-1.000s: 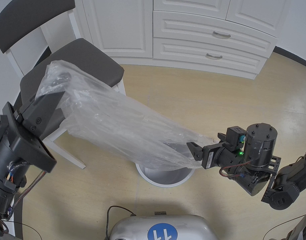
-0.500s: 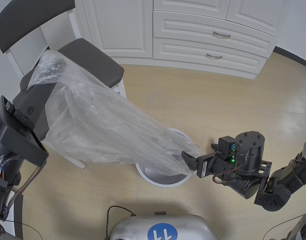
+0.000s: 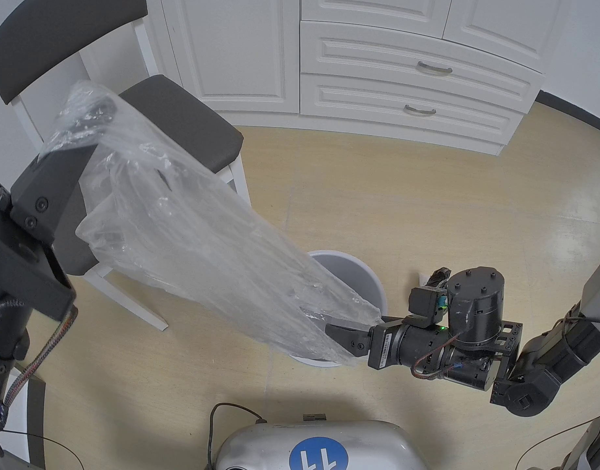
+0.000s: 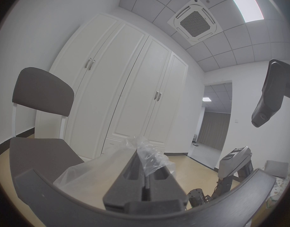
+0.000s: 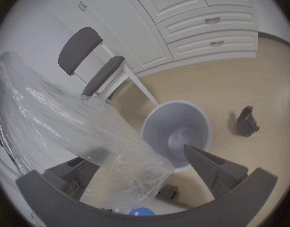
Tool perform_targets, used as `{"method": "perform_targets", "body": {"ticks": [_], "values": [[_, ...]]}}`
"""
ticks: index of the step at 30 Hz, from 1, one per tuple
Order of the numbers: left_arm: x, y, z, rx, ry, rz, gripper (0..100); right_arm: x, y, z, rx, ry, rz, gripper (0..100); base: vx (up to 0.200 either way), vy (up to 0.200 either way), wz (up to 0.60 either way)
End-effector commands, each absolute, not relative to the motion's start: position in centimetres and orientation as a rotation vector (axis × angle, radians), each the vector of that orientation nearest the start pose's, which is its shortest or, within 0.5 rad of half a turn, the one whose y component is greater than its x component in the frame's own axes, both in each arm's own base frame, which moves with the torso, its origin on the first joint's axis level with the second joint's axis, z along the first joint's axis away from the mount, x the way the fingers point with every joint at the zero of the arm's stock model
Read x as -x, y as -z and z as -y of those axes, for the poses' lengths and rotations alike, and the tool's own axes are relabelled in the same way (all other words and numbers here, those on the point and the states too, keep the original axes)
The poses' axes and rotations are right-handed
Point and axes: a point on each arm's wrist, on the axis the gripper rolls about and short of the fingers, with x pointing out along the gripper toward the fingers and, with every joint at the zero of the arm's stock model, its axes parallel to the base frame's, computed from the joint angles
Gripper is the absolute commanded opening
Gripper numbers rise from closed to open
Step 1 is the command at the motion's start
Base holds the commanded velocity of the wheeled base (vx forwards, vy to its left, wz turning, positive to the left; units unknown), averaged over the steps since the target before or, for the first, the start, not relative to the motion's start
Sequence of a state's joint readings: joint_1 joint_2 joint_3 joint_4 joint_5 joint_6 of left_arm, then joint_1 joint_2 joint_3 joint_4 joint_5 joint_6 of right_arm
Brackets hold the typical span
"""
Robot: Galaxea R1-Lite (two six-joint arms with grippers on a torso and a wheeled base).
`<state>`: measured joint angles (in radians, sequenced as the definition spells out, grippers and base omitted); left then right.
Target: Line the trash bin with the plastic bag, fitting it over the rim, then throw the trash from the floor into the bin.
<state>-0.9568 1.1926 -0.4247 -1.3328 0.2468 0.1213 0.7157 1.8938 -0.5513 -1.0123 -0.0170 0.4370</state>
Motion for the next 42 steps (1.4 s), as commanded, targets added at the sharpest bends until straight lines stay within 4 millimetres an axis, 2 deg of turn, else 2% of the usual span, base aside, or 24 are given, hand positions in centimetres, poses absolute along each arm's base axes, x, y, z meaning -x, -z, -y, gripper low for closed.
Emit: {"method": "perform_targets", "body": {"ticks": [1,19,20,33,42], "values": [[-9.1,-27.1,11.9,0.225,0.654,0.534,0,-23.1,-9.3,-20.2,-0.343,-0.652,-0.504,100,0.000,0.000,0.00],[-8.9,-27.3,11.7,0.230,0.652,0.544,0,-22.7,-9.6,-19.9,-0.355,-0.666,-0.460,100,0.000,0.000,0.00],[-8.9,-27.3,11.7,0.230,0.652,0.544,0,-22.7,-9.6,-19.9,-0.353,-0.667,-0.461,0,0.000,0.000,0.00],[-9.4,-26.4,12.1,0.201,0.649,0.497,0,-21.7,-10.9,-19.6,-0.302,-0.661,-0.394,0,0.000,0.000,0.00],[-10.1,-24.8,12.1,0.119,0.616,0.385,0,-21.4,-13.9,-18.4,-0.280,-0.568,-0.257,0,0.000,0.000,0.00]]}}
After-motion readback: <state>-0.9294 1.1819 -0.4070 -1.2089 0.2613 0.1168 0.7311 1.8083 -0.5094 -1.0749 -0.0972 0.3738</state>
